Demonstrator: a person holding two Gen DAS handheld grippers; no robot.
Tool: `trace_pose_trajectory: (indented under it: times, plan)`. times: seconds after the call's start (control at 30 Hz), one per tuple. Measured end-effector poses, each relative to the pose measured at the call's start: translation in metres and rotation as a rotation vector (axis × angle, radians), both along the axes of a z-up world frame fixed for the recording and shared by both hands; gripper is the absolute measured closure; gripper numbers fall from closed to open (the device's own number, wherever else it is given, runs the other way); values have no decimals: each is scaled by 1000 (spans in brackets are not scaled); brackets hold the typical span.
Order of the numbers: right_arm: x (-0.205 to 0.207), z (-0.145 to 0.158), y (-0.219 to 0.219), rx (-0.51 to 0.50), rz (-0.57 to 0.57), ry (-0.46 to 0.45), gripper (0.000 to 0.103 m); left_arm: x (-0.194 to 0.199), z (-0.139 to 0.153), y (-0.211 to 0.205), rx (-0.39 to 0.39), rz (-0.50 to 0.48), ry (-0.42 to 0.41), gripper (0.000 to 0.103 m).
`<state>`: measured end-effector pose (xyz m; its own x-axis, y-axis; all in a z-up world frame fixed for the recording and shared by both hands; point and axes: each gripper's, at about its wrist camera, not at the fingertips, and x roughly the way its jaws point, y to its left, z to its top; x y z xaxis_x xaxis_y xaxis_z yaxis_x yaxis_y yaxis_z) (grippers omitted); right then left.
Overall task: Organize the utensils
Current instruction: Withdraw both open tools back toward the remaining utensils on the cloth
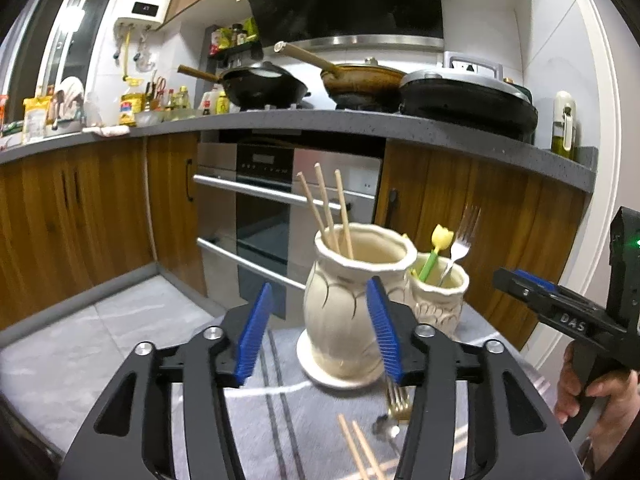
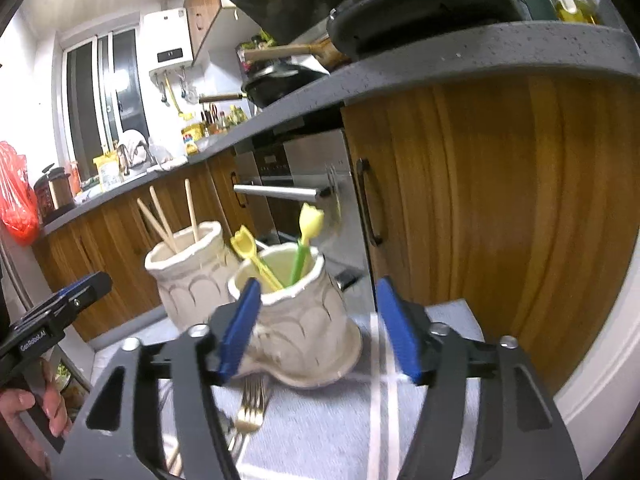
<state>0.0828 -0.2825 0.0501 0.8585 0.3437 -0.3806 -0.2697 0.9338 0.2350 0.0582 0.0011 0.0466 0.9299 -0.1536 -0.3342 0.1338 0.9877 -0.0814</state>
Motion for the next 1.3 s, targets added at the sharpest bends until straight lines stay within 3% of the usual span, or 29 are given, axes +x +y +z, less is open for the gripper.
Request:
trace_pose_trajectory:
  times: [0.17, 0.3, 0.8, 0.93, 1.1, 1.3]
  plan:
    - [-16, -8, -2, -54, 28, 49, 16, -14, -7, -5, 68, 14, 23, 26]
    - [-27, -13, 1, -102, 38, 73, 10, -23, -15, -8, 88, 16, 66, 24]
    - [-62, -23, 7, -108, 65, 127, 6, -52, -35, -16, 87, 37, 192, 20]
    - [-68, -18, 13, -142, 72, 144, 6, -51, -35, -25, 139, 22, 212, 20]
    - [-59, 4, 26, -209, 76, 122, 6, -44, -24, -29, 158, 20, 216, 15]
    - [-34, 11, 33, -170, 86, 182, 6, -40, -37, -20, 95, 28, 294, 15]
